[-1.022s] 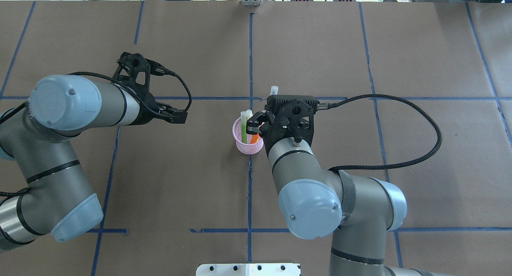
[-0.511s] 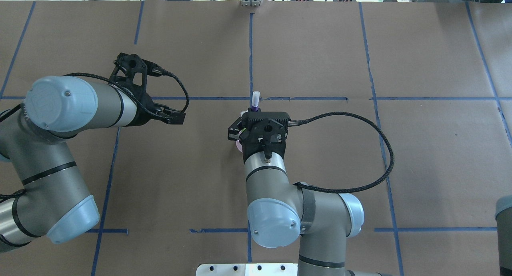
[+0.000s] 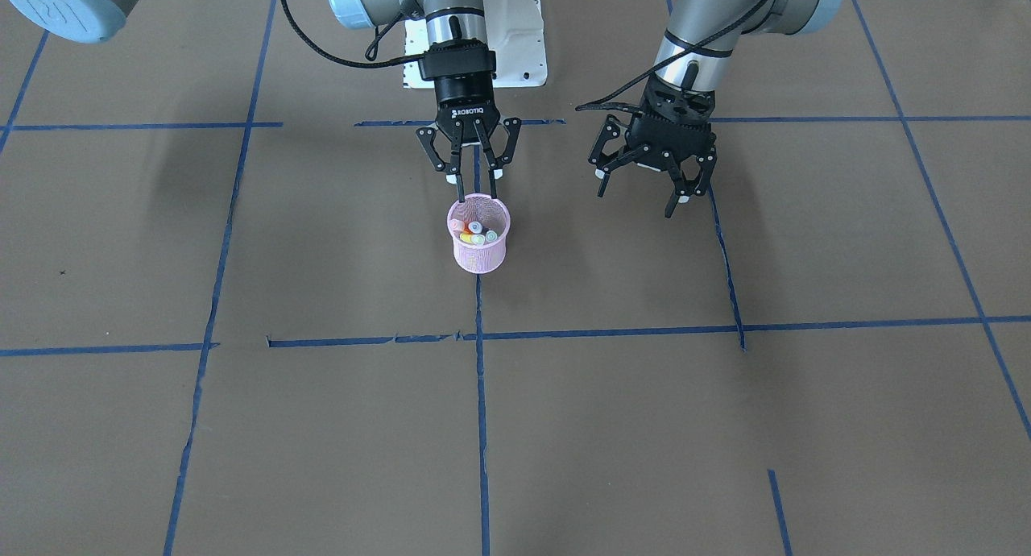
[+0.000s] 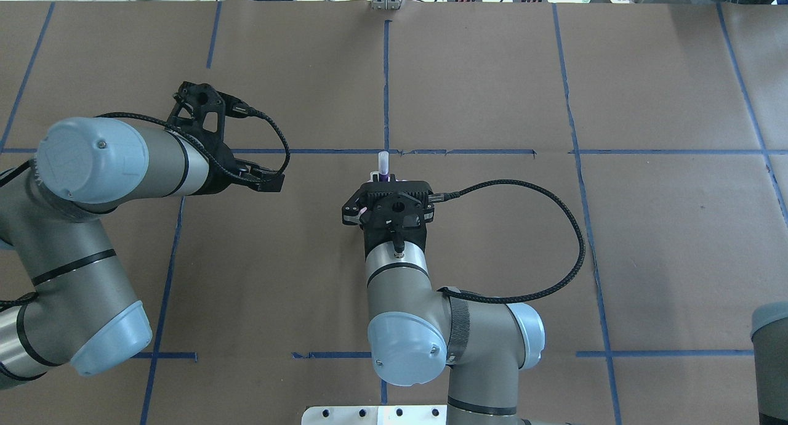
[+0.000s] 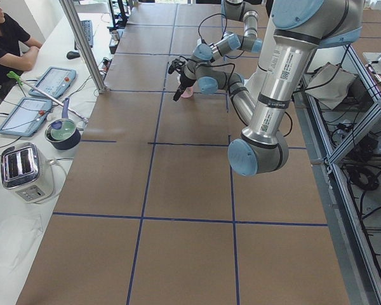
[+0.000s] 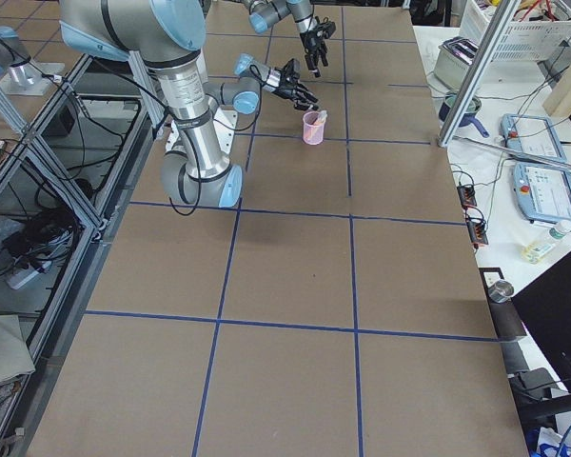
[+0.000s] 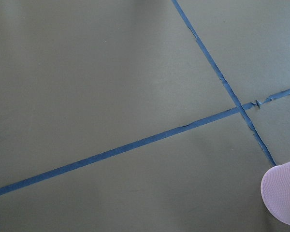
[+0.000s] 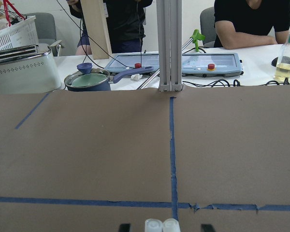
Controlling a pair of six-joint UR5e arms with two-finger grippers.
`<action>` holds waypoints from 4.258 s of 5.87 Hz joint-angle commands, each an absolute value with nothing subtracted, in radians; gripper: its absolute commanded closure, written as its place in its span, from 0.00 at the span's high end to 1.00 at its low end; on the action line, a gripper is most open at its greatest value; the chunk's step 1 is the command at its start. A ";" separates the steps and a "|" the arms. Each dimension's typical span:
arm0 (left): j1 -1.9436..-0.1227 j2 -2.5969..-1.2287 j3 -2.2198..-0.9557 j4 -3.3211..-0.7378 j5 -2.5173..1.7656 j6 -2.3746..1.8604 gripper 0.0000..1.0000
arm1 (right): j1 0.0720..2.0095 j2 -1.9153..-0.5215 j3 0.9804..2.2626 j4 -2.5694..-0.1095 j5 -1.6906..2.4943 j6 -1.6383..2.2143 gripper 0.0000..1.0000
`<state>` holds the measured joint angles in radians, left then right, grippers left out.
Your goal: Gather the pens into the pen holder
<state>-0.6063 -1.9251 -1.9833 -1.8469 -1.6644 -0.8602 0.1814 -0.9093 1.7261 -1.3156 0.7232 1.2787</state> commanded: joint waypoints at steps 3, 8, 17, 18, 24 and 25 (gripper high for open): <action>-0.757 -1.783 -1.959 -1.829 -1.687 -0.536 0.95 | 0.384 -1.000 1.871 -1.315 1.199 1.057 0.99; -1.502 -1.730 -1.671 -1.529 -2.247 0.189 1.00 | 1.108 -1.239 1.668 -1.366 2.202 0.509 1.00; -1.585 -1.588 -1.707 -1.340 -2.376 0.167 1.00 | 1.451 -1.356 1.514 -1.569 2.405 0.023 1.00; -1.585 -1.566 -1.706 -1.339 -2.376 0.176 1.00 | 1.451 -1.380 1.519 -1.578 2.407 0.023 1.00; -1.583 -1.545 -1.692 -1.356 -2.375 0.166 1.00 | 1.451 -1.448 1.574 -1.601 2.407 0.023 1.00; -1.583 -1.545 -1.693 -1.356 -2.375 0.166 1.00 | 1.451 -1.468 1.575 -1.594 2.407 0.023 1.00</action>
